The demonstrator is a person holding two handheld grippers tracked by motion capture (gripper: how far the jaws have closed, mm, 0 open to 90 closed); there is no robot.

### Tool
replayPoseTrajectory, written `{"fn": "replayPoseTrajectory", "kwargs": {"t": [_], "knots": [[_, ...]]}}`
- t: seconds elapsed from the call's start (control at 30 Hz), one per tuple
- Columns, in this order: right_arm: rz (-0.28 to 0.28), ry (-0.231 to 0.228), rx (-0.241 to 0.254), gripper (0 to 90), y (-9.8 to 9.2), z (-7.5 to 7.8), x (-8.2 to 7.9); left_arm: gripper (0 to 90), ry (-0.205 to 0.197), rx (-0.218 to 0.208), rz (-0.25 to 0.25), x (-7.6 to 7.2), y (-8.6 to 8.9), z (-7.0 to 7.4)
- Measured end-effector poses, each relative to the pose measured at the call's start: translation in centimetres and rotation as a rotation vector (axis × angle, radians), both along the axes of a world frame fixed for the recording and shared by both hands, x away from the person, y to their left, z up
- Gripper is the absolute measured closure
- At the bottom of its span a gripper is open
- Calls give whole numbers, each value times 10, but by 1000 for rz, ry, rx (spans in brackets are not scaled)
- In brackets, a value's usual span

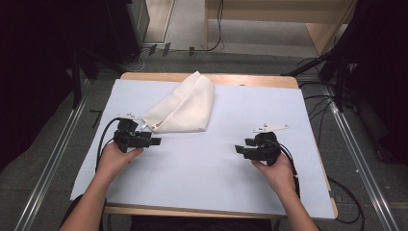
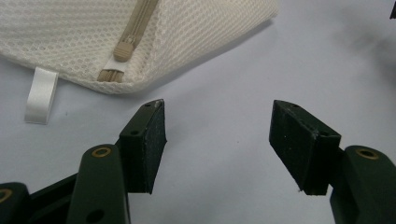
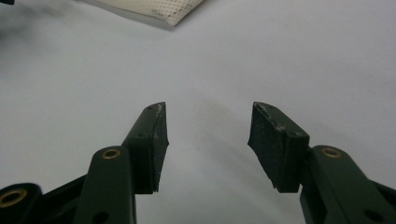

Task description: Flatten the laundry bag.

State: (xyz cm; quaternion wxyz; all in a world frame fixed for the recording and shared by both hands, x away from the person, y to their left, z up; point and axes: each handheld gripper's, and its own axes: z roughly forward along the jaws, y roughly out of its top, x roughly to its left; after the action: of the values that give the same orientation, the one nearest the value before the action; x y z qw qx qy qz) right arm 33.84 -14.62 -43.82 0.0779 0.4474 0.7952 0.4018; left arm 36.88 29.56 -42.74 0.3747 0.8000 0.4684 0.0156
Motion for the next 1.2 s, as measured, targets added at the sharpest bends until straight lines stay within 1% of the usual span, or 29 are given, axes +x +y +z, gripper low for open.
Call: {"fn": "replayPoseTrajectory", "kwargs": {"t": [0.07,0.37,0.4,0.53,0.57,0.7,0.73,0.83,0.87,0.9,0.93,0.97,1.0,1.03,1.13,1.17,1.2], "knots": [[4,-6,2,480,1,0,0,371,-2,1,3,0,0,0],[17,-2,6,476,3,1,-1,372,-1,7,12,-1,4,1],[16,-2,8,475,4,1,-1,374,4,9,17,0,6,1],[26,3,5,475,6,1,-2,384,2,19,28,2,11,2],[27,4,6,474,7,1,-2,384,1,17,37,2,12,2],[27,0,4,467,7,1,-3,384,-1,19,47,3,14,1],[27,2,11,466,7,1,-3,384,2,19,50,4,15,1],[27,4,12,467,8,1,-4,384,-4,26,53,5,17,1],[35,1,10,468,9,1,-4,384,-8,27,59,6,18,1],[42,2,9,470,10,1,-5,384,-14,22,62,7,22,1],[43,3,8,470,11,2,-5,384,-8,11,65,9,24,0],[43,3,8,470,11,2,-5,384,-8,11,65,9,24,0],[44,5,10,470,11,1,-6,384,-6,-7,73,10,27,0],[44,11,7,471,12,1,-5,384,-9,-7,80,12,31,0],[47,12,6,473,13,1,-5,386,-27,4,92,16,34,2],[46,11,5,473,13,0,-5,386,-27,4,92,16,34,2],[47,13,5,474,14,0,-5,386,-36,10,90,18,35,3]]}}
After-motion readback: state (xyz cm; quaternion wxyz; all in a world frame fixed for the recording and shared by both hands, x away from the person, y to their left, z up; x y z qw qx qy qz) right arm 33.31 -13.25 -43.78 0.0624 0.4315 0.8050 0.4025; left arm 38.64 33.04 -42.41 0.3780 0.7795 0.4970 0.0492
